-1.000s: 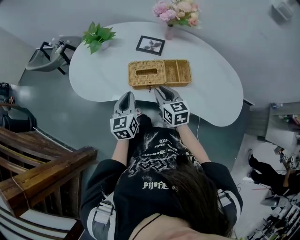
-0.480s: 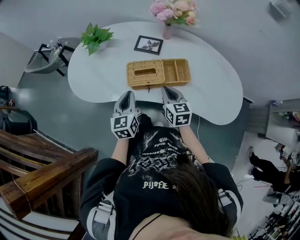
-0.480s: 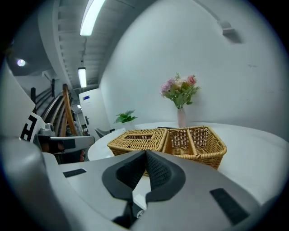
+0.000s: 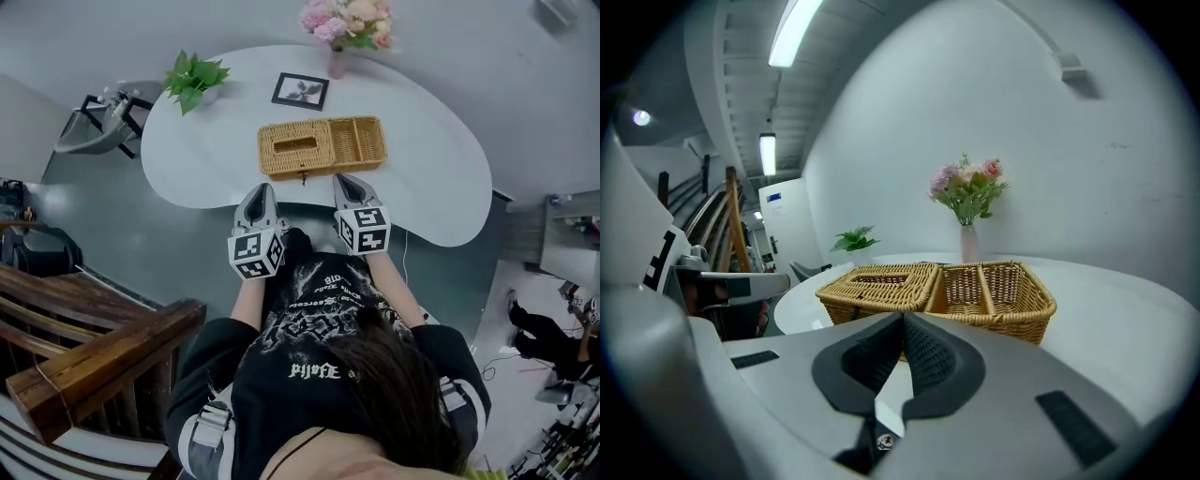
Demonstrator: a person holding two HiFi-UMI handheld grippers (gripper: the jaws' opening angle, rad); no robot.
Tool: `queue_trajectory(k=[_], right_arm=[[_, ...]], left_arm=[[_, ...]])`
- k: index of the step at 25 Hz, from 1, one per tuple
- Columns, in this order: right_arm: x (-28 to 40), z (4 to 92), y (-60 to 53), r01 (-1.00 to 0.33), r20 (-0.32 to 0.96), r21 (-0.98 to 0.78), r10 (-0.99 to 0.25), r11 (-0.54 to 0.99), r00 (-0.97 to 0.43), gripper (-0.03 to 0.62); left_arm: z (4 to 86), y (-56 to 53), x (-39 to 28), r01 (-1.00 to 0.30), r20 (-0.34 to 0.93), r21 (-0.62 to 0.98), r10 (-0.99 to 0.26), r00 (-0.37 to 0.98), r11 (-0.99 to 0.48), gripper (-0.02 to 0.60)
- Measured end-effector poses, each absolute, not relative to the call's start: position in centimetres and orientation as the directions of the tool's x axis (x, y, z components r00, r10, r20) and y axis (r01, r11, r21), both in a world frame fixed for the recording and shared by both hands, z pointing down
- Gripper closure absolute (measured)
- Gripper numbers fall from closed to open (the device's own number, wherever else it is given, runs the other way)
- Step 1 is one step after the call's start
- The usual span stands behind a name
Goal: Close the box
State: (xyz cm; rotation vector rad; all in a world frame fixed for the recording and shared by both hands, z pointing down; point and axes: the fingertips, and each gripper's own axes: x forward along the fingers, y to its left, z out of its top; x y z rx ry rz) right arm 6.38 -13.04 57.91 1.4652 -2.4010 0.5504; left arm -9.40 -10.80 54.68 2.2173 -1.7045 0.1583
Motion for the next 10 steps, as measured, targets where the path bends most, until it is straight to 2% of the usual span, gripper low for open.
queue_trajectory(k=[10], right_arm=[[6.73, 57.53, -13.12, -0.899, 0.414, -0.163, -0.799, 0.407, -0.437, 0.571]], left_arm=[[54.58, -10.98, -10.19, -0.956, 0.284, 0.203, -0.922, 0.262, -0.209, 0.554]])
